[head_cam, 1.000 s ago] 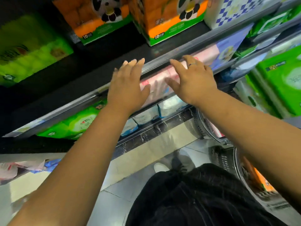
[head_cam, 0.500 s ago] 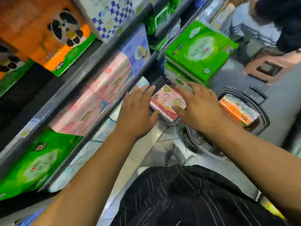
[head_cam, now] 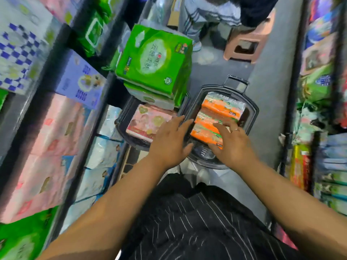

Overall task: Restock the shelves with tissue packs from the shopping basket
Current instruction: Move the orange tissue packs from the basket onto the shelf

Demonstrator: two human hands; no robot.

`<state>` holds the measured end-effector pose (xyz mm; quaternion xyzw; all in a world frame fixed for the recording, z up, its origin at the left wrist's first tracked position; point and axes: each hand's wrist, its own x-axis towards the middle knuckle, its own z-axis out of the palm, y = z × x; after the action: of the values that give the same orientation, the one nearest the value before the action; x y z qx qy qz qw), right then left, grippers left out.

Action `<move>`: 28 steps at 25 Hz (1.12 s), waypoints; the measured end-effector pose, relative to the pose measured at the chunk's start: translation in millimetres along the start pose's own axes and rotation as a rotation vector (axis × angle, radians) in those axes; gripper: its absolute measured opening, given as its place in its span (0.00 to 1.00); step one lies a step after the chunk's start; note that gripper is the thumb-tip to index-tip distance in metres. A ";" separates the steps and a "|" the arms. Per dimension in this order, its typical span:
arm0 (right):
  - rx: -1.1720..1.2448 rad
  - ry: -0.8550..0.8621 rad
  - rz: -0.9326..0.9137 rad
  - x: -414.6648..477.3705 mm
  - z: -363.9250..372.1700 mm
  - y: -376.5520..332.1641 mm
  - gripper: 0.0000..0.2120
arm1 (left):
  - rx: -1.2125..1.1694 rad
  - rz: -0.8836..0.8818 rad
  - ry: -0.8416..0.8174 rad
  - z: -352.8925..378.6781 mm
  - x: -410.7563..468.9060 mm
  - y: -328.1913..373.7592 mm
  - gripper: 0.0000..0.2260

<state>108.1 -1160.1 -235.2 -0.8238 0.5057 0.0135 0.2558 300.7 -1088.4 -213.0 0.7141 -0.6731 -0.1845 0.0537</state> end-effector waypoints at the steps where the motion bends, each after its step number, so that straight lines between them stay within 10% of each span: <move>1: 0.010 -0.011 0.054 0.0 6.2 10.8 0.32 | -0.004 0.030 -0.026 10.5 11.5 0.1 0.30; 20: 0.173 -0.186 0.665 136.4 309.1 175.5 0.42 | 0.285 0.389 -0.635 358.7 233.4 -116.9 0.39; 28: -0.081 -0.187 0.635 178.8 388.0 222.5 0.53 | 0.402 0.392 -0.490 451.1 249.5 -147.8 0.42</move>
<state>100.1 -1218.6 -713.3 -0.6297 0.7106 0.1880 0.2513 294.9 -1242.7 -726.6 0.5025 -0.8129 -0.2001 -0.2160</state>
